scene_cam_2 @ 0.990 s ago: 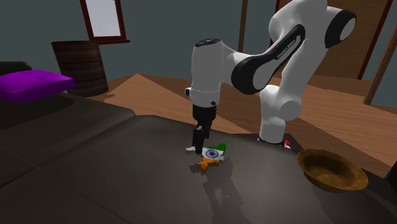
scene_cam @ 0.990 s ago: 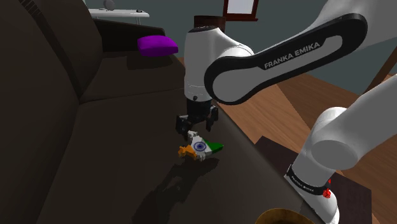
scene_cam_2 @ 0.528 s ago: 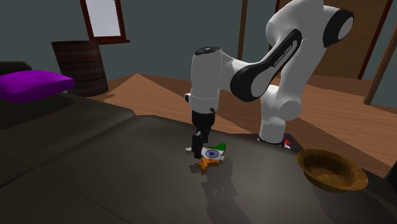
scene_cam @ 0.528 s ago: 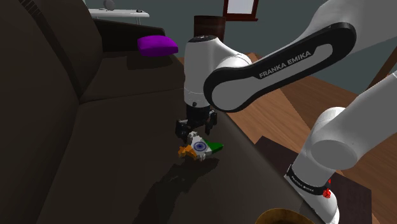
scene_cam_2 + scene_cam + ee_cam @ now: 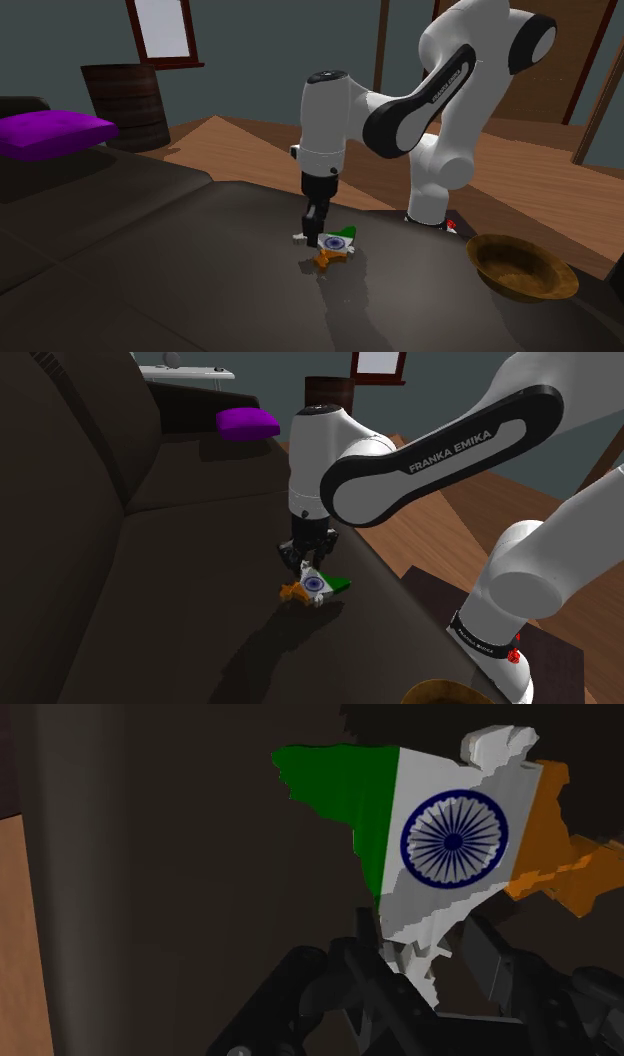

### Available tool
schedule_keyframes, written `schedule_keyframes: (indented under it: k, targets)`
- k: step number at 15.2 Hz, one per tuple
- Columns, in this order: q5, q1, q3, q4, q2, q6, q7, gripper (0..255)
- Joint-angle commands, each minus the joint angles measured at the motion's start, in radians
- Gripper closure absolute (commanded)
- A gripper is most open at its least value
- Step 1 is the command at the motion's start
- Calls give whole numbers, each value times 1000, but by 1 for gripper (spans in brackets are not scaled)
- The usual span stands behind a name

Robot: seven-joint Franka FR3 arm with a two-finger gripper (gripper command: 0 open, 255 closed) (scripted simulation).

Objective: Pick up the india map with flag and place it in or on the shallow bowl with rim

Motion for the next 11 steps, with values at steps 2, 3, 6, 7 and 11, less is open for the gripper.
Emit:
schedule_keyframes:
  k: [2, 3, 6, 7, 11]
  targets:
    - [-4, -4, -1, -2, 8, -11, -1, 255]
    - [-6, -5, 1, 1, 12, -11, 1, 255]
    - [-4, -3, 2, -9, 10, -3, 1, 255]
    - [-3, -2, -2, -1, 2, -18, -1, 255]
    - [0, 1, -16, 33, -25, -79, -8, 255]
